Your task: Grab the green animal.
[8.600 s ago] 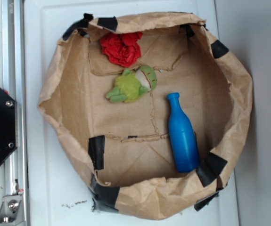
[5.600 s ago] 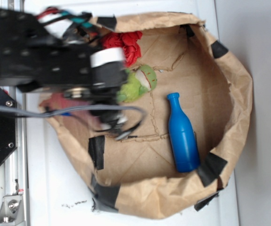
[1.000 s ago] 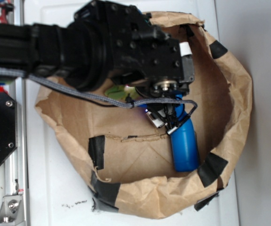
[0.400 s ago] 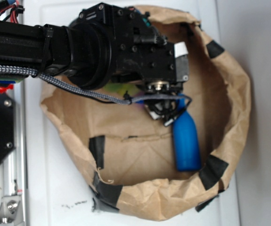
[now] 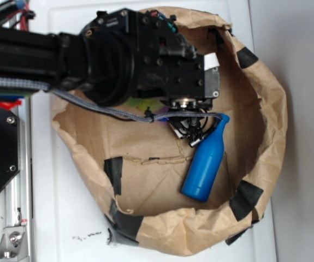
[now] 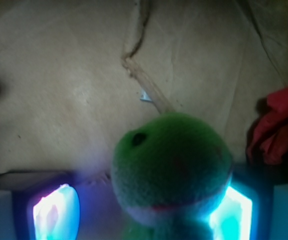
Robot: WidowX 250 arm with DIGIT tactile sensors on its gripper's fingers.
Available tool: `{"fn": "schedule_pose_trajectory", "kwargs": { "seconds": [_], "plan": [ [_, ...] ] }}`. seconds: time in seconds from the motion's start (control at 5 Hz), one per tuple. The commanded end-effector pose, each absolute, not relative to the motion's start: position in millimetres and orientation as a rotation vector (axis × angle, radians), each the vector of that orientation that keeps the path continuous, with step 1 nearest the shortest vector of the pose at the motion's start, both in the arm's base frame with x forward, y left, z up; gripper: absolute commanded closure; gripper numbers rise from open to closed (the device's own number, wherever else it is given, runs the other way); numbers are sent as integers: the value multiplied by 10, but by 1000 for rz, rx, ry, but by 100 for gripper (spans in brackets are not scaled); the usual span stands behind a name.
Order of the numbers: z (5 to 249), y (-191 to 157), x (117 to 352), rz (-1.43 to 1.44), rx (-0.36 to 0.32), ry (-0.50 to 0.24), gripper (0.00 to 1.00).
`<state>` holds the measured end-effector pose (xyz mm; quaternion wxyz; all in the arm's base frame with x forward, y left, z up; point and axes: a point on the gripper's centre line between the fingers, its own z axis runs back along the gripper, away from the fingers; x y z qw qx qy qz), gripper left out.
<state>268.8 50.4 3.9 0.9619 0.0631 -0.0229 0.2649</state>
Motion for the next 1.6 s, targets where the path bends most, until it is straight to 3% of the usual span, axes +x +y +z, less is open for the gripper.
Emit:
{"fn": "schedule_pose_trajectory", "kwargs": {
  "seconds": [0.0,0.6,0.8,1.0,1.2,1.4],
  "plan": [
    [-209,432,2508,515,131,8,100],
    [4,395,2459,505,87,-31,100],
    [290,351,2378,443,17,-41,100],
    [783,202,2299,366,-72,-50,100],
    [1216,72,2339,339,-135,-89,100],
    [1443,61,2485,346,-169,-101,100]
  ]
}}
